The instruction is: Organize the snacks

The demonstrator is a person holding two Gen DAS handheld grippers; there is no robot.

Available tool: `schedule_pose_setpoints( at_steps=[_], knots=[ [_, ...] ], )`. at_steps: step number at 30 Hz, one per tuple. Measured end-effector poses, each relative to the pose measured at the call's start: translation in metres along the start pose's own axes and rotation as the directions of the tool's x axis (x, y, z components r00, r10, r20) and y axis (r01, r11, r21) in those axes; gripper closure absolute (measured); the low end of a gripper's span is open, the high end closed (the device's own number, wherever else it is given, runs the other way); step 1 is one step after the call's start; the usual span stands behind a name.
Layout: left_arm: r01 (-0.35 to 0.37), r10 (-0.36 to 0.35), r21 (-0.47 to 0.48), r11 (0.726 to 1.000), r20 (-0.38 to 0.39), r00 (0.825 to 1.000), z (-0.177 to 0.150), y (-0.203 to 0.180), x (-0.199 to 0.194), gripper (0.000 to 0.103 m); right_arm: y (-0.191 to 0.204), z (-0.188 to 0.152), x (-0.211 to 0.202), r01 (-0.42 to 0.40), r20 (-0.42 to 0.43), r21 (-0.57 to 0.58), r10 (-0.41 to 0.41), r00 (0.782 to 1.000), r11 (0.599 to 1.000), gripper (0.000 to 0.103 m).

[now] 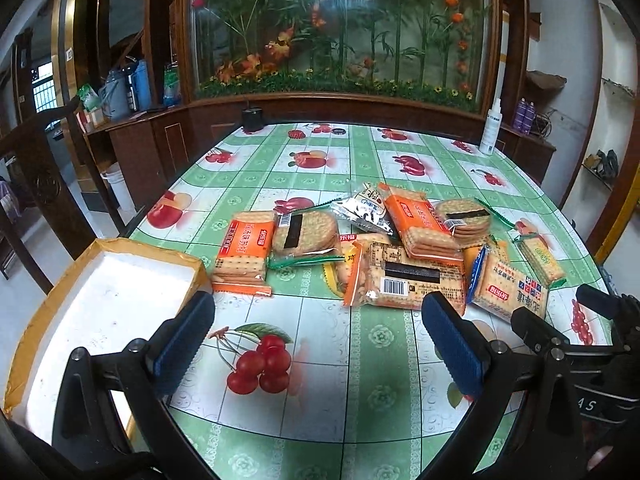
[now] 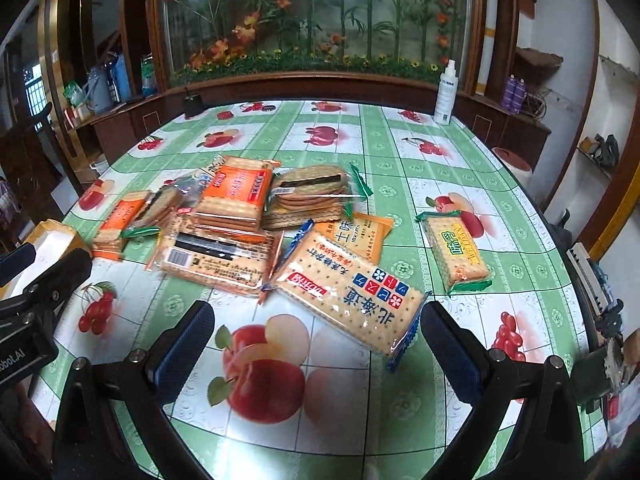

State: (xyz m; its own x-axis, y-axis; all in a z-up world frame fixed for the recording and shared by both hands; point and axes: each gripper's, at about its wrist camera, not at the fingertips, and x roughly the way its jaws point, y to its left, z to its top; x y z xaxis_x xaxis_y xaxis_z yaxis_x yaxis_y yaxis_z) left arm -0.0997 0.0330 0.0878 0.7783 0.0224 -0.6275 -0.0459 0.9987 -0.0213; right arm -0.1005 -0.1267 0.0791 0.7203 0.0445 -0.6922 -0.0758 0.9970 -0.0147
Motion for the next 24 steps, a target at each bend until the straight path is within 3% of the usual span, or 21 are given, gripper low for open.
schedule_pose_setpoints(
  at_steps=[13, 24],
  knots=[
    [0.007, -0.007, -0.012, 1.000, 0.022, 1.000, -0.004, 0.008, -0.003, 0.000, 0.007, 0.001, -0.016, -0.059, 0.086, 0.012, 0.058, 0.995, 0.998, 0.000],
    [-0.042, 0.042, 0.007, 0.999, 0.022, 0.999, -0.005, 0.007, 0.005, 0.000, 0.012, 0.003, -0.024, -0.095, 0.204, 0.017, 0.089, 0.975, 0.995, 0.000]
  ],
)
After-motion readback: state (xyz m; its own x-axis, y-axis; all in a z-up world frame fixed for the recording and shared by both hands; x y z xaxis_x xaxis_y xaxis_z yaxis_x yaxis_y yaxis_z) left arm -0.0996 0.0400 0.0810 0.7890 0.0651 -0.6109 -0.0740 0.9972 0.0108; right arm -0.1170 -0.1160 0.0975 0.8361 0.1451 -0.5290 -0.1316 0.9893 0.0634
